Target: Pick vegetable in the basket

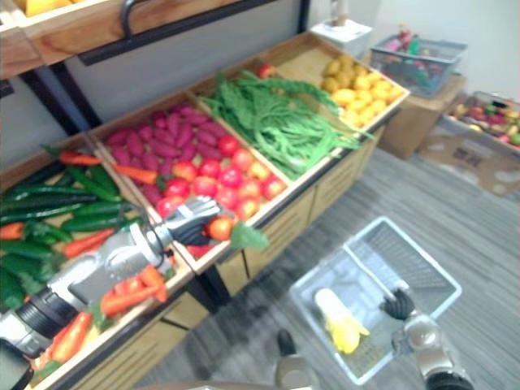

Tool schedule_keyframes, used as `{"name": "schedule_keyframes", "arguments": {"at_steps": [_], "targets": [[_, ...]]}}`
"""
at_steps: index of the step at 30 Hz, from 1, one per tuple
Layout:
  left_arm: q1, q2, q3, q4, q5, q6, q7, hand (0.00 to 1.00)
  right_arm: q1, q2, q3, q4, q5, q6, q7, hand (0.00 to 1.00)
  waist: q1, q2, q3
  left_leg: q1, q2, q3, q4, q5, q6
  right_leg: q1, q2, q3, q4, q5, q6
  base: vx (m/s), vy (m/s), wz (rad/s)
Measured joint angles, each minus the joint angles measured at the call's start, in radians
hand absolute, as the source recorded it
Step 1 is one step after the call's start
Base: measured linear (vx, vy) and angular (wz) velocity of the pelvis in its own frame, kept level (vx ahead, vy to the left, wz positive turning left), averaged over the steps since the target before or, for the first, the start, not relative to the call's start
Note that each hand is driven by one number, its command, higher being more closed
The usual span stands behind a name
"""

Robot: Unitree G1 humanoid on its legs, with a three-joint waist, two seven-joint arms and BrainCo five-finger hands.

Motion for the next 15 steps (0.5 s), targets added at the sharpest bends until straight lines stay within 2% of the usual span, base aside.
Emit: {"name": "schedule_keyframes", "arguments": {"at_steps": [7, 11, 15], "targets": [[-0.090, -0.018, -0.193, -0.035, -0.077, -0.027, -0.054, 1.00, -0.090, -0.155, 0.280, -0.267, 0.043, 0.001, 0.172, 1.00, 0.006, -0.004, 0.000, 0.027, 0.042, 0.179, 0.122, -0.078, -0.030, -0.033, 0.054, 0.141, 0.002, 0.029, 0.007, -0.06, -0.032, -0.66], [-0.128, -0.095, -0.251, -0.039, -0.115, -0.030, -0.094, 1.00, -0.173, -0.189, 0.412, -0.363, 0.083, 0.000, 0.242, 1.00, 0.002, -0.003, -0.001, 0.049, 0.085, 0.234, 0.192, -0.108, -0.042, -0.037, 0.086, 0.170, 0.018, 0.029, 0.008, -0.02, -0.065, -0.38], [-0.132, -0.150, -0.276, -0.033, -0.115, -0.042, -0.120, 1.00, -0.274, -0.227, 0.500, -0.394, 0.113, -0.001, 0.282, 1.00, 0.000, -0.004, -0.001, 0.058, 0.101, 0.271, 0.214, -0.108, -0.043, -0.050, 0.103, 0.168, 0.039, 0.029, 0.007, -0.04, -0.052, -0.17]]}}
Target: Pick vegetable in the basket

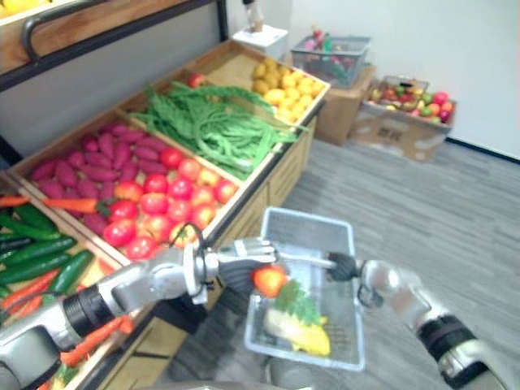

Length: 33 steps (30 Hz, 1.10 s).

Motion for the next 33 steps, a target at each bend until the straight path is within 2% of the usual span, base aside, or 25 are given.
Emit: {"name": "schedule_keyframes", "arguments": {"at_steps": [6, 11, 14, 18, 20, 25, 33], "targets": [[-0.005, -0.031, -0.076, 0.016, 0.000, -0.003, -0.046, 1.00, -0.055, -0.055, 0.051, -0.022, 0.036, 0.017, 0.025, 1.00, 0.000, -0.002, -0.002, 0.013, 0.034, 0.027, 0.036, -0.005, -0.005, -0.002, 0.023, -0.003, 0.016, -0.018, -0.014, -0.06, -0.068, -0.06], [-0.006, -0.083, -0.112, 0.101, -0.001, -0.002, -0.096, 1.00, -0.066, -0.075, 0.075, -0.023, 0.053, 0.028, 0.028, 1.00, -0.024, -0.004, -0.007, 0.007, 0.041, 0.031, 0.046, -0.005, -0.006, -0.016, 0.026, -0.012, 0.030, -0.021, -0.017, -0.05, -0.038, -0.03], [-0.006, -0.141, -0.112, 0.183, 0.002, 0.008, -0.107, 1.00, -0.067, -0.074, 0.079, -0.030, 0.053, 0.049, 0.035, 1.00, -0.028, -0.004, -0.009, 0.007, 0.042, 0.032, 0.049, -0.005, -0.006, -0.018, 0.027, -0.012, 0.033, -0.021, -0.018, -0.04, -0.020, -0.01], [-0.005, -0.236, -0.100, 0.300, 0.026, 0.043, -0.102, 1.00, -0.068, -0.066, 0.078, -0.063, 0.053, 0.059, 0.040, 1.00, -0.032, -0.004, -0.019, -0.004, 0.044, 0.032, 0.053, -0.005, -0.006, -0.031, 0.029, -0.012, 0.041, -0.021, -0.018, -0.04, -0.017, -0.01], [0.004, -0.303, -0.063, 0.388, 0.082, 0.069, -0.076, 1.00, -0.070, -0.045, 0.078, -0.093, 0.053, 0.073, 0.042, 1.00, -0.036, -0.008, -0.024, -0.010, 0.047, 0.038, 0.057, -0.012, -0.015, -0.038, 0.030, -0.012, 0.041, -0.032, -0.029, -0.06, -0.025, -0.03], [0.006, -0.434, 0.017, 0.571, 0.181, 0.138, -0.028, 1.00, -0.070, 0.014, 0.073, -0.129, 0.054, 0.089, 0.040, 1.00, -0.047, -0.020, -0.026, -0.007, 0.045, 0.049, 0.057, -0.013, -0.017, -0.037, 0.030, -0.006, 0.034, -0.019, -0.027, -0.03, 0.002, -0.04], [-0.001, -0.514, 0.054, 0.714, 0.265, 0.201, 0.012, 1.00, -0.070, 0.081, 0.033, -0.122, 0.053, 0.090, 0.025, 1.00, -0.048, -0.026, -0.024, -0.004, 0.019, 0.051, 0.023, -0.008, -0.013, -0.037, 0.021, -0.001, 0.032, -0.016, -0.024, -0.04, 0.013, 0.00]]}}
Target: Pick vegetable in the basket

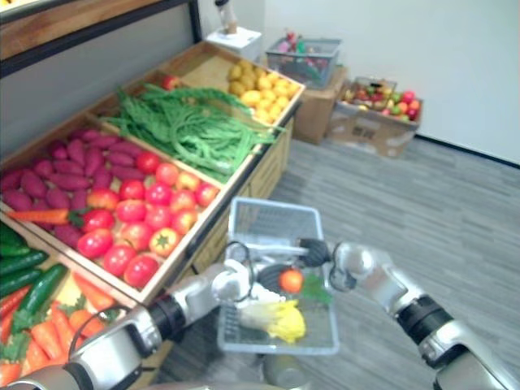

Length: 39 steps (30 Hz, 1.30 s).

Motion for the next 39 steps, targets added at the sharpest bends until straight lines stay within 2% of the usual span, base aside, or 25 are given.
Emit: {"name": "schedule_keyframes", "arguments": {"at_steps": [6, 7, 14, 21, 27, 32, 36, 38, 39], "targets": [[-0.030, -0.023, 0.001, 0.119, 0.031, 0.024, 0.017, 1.00, -0.001, 0.046, -0.014, 0.075, -0.002, 0.000, -0.006, 1.00, -0.002, -0.007, 0.005, -0.001, -0.035, -0.017, -0.033, 0.008, 0.010, 0.004, -0.023, 0.003, -0.010, 0.007, 0.011, -0.08, -0.005, 0.03], [-0.031, -0.026, 0.002, 0.135, 0.033, 0.024, 0.020, 0.00, -0.001, 0.052, -0.025, 0.092, -0.003, 0.000, -0.006, 1.00, -0.002, -0.009, 0.007, -0.003, -0.040, -0.022, -0.034, 0.008, 0.011, 0.006, -0.029, 0.003, -0.017, 0.010, 0.015, -0.09, -0.022, 0.06], [-0.047, -0.033, 0.007, 0.219, 0.112, 0.048, 0.031, 0.00, -0.010, 0.065, -0.076, 0.119, -0.018, 0.000, -0.044, 1.00, -0.005, -0.029, 0.038, -0.017, -0.065, -0.034, -0.032, 0.001, 0.022, 0.007, -0.057, 0.016, -0.047, 0.030, 0.034, -0.09, -0.024, 0.01], [-0.071, -0.035, 0.020, 0.232, 0.143, 0.058, 0.039, 0.00, -0.013, 0.065, -0.121, 0.145, -0.032, 0.000, -0.081, 1.00, -0.018, -0.028, 0.069, -0.037, -0.075, -0.060, -0.026, -0.007, 0.034, 0.006, -0.077, 0.014, -0.068, 0.046, 0.042, -0.07, -0.023, 0.06], [-0.094, -0.035, 0.020, 0.222, 0.149, 0.058, 0.040, 0.00, -0.009, 0.089, -0.224, 0.144, -0.036, 0.000, -0.101, 1.00, -0.026, -0.017, 0.102, -0.049, -0.070, -0.084, -0.012, -0.018, 0.039, 0.004, -0.081, 0.010, -0.069, 0.046, 0.042, -0.06, -0.042, 0.04], [-0.094, -0.038, 0.020, 0.094, 0.148, 0.055, 0.040, 0.00, 0.044, 0.145, -0.329, 0.141, -0.074, 0.000, -0.127, 1.00, -0.028, -0.008, 0.114, -0.076, -0.063, -0.134, 0.004, -0.024, 0.048, 0.005, -0.098, -0.027, -0.071, 0.046, 0.042, -0.08, -0.064, 0.24], [-0.086, -0.036, 0.046, -0.090, 0.127, 0.056, 0.042, 0.00, 0.159, 0.230, -0.473, 0.146, -0.136, 0.001, -0.164, 1.00, -0.012, -0.004, 0.113, -0.118, -0.061, -0.220, 0.007, -0.023, 0.054, 0.011, -0.128, -0.095, -0.073, 0.045, 0.042, -0.10, -0.079, 0.53], [-0.058, -0.033, 0.082, -0.225, 0.070, 0.053, 0.049, 0.00, 0.212, 0.281, -0.564, 0.176, -0.177, 0.007, -0.192, 1.00, 0.002, 0.003, 0.112, -0.138, -0.060, -0.278, 0.008, -0.021, 0.062, 0.032, -0.149, -0.143, -0.081, 0.045, 0.043, -0.12, -0.079, 0.79], [-0.028, -0.021, 0.099, -0.305, 0.004, 0.049, 0.050, 0.00, 0.227, 0.314, -0.617, 0.212, -0.194, 0.016, -0.211, 1.00, 0.004, 0.004, 0.111, -0.147, -0.060, -0.314, 0.008, -0.018, 0.068, 0.048, -0.162, -0.174, -0.088, 0.043, 0.044, -0.11, -0.065, 0.73]]}}
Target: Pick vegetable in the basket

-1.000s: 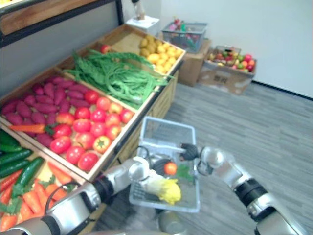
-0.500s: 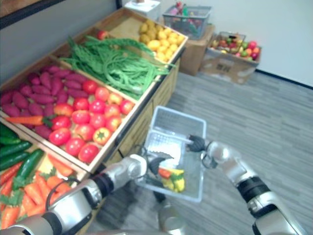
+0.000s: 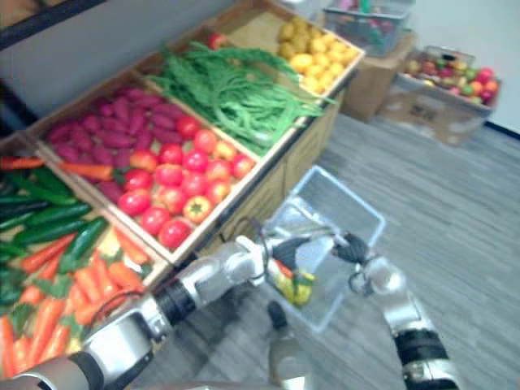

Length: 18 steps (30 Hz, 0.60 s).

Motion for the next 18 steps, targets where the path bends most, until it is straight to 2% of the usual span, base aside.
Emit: {"name": "schedule_keyframes", "arguments": {"at_steps": [2, 5, 8, 10, 12, 15, 18], "targets": [[0.048, 0.030, 0.022, -0.119, -0.062, -0.005, 0.000, 0.00, 0.021, 0.043, -0.082, 0.073, -0.018, 0.014, -0.028, 1.00, 0.011, 0.007, -0.006, -0.024, -0.003, -0.057, -0.001, 0.006, 0.011, 0.013, -0.020, -0.051, 0.000, -0.006, 0.000, -0.08, -0.056, 0.83], [0.162, 0.095, 0.077, -0.305, -0.183, -0.012, -0.003, 0.00, 0.079, 0.100, -0.211, 0.218, -0.043, 0.034, -0.107, 1.00, 0.051, 0.031, -0.026, -0.073, -0.013, -0.167, -0.007, 0.024, 0.033, 0.031, -0.051, -0.152, 0.000, -0.021, 0.002, -0.05, -0.050, 1.01], [0.252, 0.135, 0.140, -0.405, -0.273, -0.012, -0.002, 0.00, 0.108, 0.132, -0.294, 0.327, -0.064, 0.046, -0.165, 1.00, 0.066, 0.038, -0.042, -0.110, -0.027, -0.261, -0.022, 0.045, 0.049, 0.056, -0.078, -0.242, 0.000, -0.034, 0.004, -0.01, -0.028, 1.05], [0.327, 0.170, 0.191, -0.482, -0.354, -0.011, 0.005, 0.00, 0.140, 0.155, -0.371, 0.450, -0.059, 0.053, -0.224, 1.00, 0.089, 0.032, -0.084, -0.138, -0.048, -0.344, -0.058, 0.078, 0.060, 0.070, -0.101, -0.320, -0.001, -0.041, 0.006, 0.01, -0.013, 1.06], [0.380, 0.187, 0.248, -0.543, -0.388, -0.012, 0.019, 0.00, 0.158, 0.177, -0.424, 0.532, -0.040, 0.052, -0.265, 1.00, 0.107, 0.016, -0.101, -0.147, -0.061, -0.395, -0.087, 0.102, 0.065, 0.088, -0.110, -0.368, -0.001, -0.042, 0.006, 0.02, -0.009, 0.92], [0.451, 0.205, 0.361, -0.613, -0.387, -0.013, 0.068, 0.00, 0.175, 0.212, -0.464, 0.623, 0.012, 0.047, -0.315, 1.00, 0.112, -0.006, -0.134, -0.169, -0.082, -0.482, -0.131, 0.142, 0.076, 0.111, -0.128, -0.446, -0.002, -0.046, 0.003, -0.01, -0.009, 0.82], [0.515, 0.203, 0.452, -0.617, -0.382, -0.016, 0.117, 0.00, 0.194, 0.245, -0.482, 0.691, 0.049, 0.025, -0.345, 1.00, 0.132, -0.040, -0.155, -0.171, -0.107, -0.535, -0.184, 0.181, 0.079, 0.123, -0.145, -0.497, 0.004, -0.070, 0.002, -0.03, -0.006, 0.67]]}}
